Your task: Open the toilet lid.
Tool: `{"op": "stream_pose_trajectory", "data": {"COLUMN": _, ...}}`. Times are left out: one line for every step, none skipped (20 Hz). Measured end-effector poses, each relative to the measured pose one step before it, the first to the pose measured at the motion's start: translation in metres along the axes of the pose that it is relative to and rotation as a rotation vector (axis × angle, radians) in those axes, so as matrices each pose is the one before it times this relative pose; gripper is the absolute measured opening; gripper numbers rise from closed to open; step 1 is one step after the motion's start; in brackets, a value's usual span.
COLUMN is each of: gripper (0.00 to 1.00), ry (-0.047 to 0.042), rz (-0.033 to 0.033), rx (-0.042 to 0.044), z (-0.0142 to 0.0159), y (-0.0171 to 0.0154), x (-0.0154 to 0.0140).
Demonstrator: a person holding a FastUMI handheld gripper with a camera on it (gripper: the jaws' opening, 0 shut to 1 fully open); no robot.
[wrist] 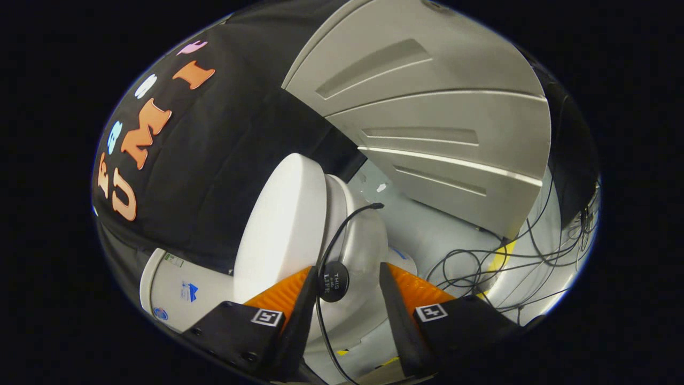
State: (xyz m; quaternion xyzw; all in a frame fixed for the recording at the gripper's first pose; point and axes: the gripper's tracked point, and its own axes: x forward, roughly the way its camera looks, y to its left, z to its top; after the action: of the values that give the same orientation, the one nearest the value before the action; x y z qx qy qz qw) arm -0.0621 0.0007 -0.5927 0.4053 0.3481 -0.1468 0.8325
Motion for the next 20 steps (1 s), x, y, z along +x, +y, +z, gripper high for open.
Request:
{"op": "stream_pose_trajectory", "data": {"gripper": 0.75, "ry": 0.00230, "rz": 0.02395, "rx": 0.01625, "z": -0.00135, "y": 0.00276, "x": 0.00358}}
{"op": "stream_pose_trajectory", "data": {"gripper": 0.73, "ry": 0.00132, "rz": 0.02700, "rx": 0.02377, "z": 0.00172, "y": 0.00348, "x": 0.00165}}
{"op": "stream_pose_trajectory", "data": {"gripper": 0.62, "ry": -0.00303, "rz": 0.01417, "rx": 0.02967, "z": 0.00197, "y": 0.00113, "x": 0.00354}}
{"op": "stream_pose_trajectory", "data": {"gripper": 0.56, "ry": -0.01398, "rz": 0.00890, "rx": 0.03549, "z": 0.00407, "y": 0.00032, "x": 0.00435}}
{"op": "stream_pose_trajectory", "data": {"gripper": 0.49, "ry": -0.00142, "rz": 0.02389, "rx": 0.03649, "z": 0.00028, "y": 0.00302, "x": 0.00449}}
{"op": "stream_pose_trajectory", "data": {"gripper": 0.41, "ry": 0.00728, "rz": 0.01358, "rx": 0.04350, "z": 0.00029, "y": 0.00253, "x": 0.00100}}
{"op": "stream_pose_trajectory", "data": {"gripper": 0.34, "ry": -0.00761, "rz": 0.00971, "rx": 0.01773, "z": 0.00308, "y": 0.00106, "x": -0.00126}}
{"op": "stream_pose_trajectory", "data": {"gripper": 0.34, "ry": 0.00051, "rz": 0.00046, "rx": 0.00010, "z": -0.00232, "y": -0.00420, "x": 0.00402}}
{"op": "stream_pose_trajectory", "data": {"gripper": 0.30, "ry": 0.00020, "rz": -0.00057, "rx": 0.02026, "z": 0.00060, "y": 0.00077, "x": 0.00137}}
{"op": "stream_pose_trajectory", "data": {"gripper": 0.30, "ry": -0.00078, "rz": 0.00074, "rx": 0.02494, "z": 0.00074, "y": -0.00046, "x": -0.00567}}
{"op": "stream_pose_trajectory", "data": {"gripper": 0.19, "ry": 0.00016, "rz": 0.00420, "rx": 0.03947, "z": 0.00083, "y": 0.00174, "x": 0.00100}}
{"op": "stream_pose_trajectory", "data": {"gripper": 0.19, "ry": 0.00273, "rz": 0.00036, "rx": 0.02181, "z": -0.00237, "y": -0.00089, "x": -0.00473}}
{"op": "stream_pose_trajectory", "data": {"gripper": 0.19, "ry": 0.00363, "rz": -0.00728, "rx": 0.00753, "z": -0.00109, "y": -0.00039, "x": -0.00161}}
{"op": "stream_pose_trajectory", "data": {"gripper": 0.19, "ry": -0.00768, "rz": 0.01292, "rx": 0.01245, "z": 0.00258, "y": 0.00573, "x": -0.00186}}
{"op": "stream_pose_trajectory", "data": {"gripper": 0.10, "ry": -0.01051, "rz": -0.02597, "rx": 0.00923, "z": 0.00182, "y": 0.00128, "x": -0.00108}}
{"op": "stream_pose_trajectory", "data": {"gripper": 0.09, "ry": 0.00278, "rz": -0.02609, "rx": -0.02731, "z": -0.00371, "y": 0.00202, "x": -0.00145}}
{"op": "stream_pose_trajectory", "data": {"gripper": 0.08, "ry": -0.02059, "rz": -0.02286, "rx": -0.04072, "z": 0.00464, "y": -0.00092, "x": 0.00026}}
{"op": "stream_pose_trajectory", "data": {"gripper": 0.08, "ry": -0.01979, "rz": -0.01225, "rx": -0.03317, "z": 0.00340, "y": 0.00221, "x": 0.00620}}
{"op": "stream_pose_trajectory", "data": {"gripper": 0.08, "ry": -0.00099, "rz": 0.00125, "rx": -0.00186, "z": 0.00109, "y": 0.00480, "x": -0.00175}}
{"op": "stream_pose_trajectory", "data": {"gripper": 0.08, "ry": 0.02835, "rz": 0.01107, "rx": 0.00433, "z": -0.00578, "y": 0.00658, "x": -0.00758}}
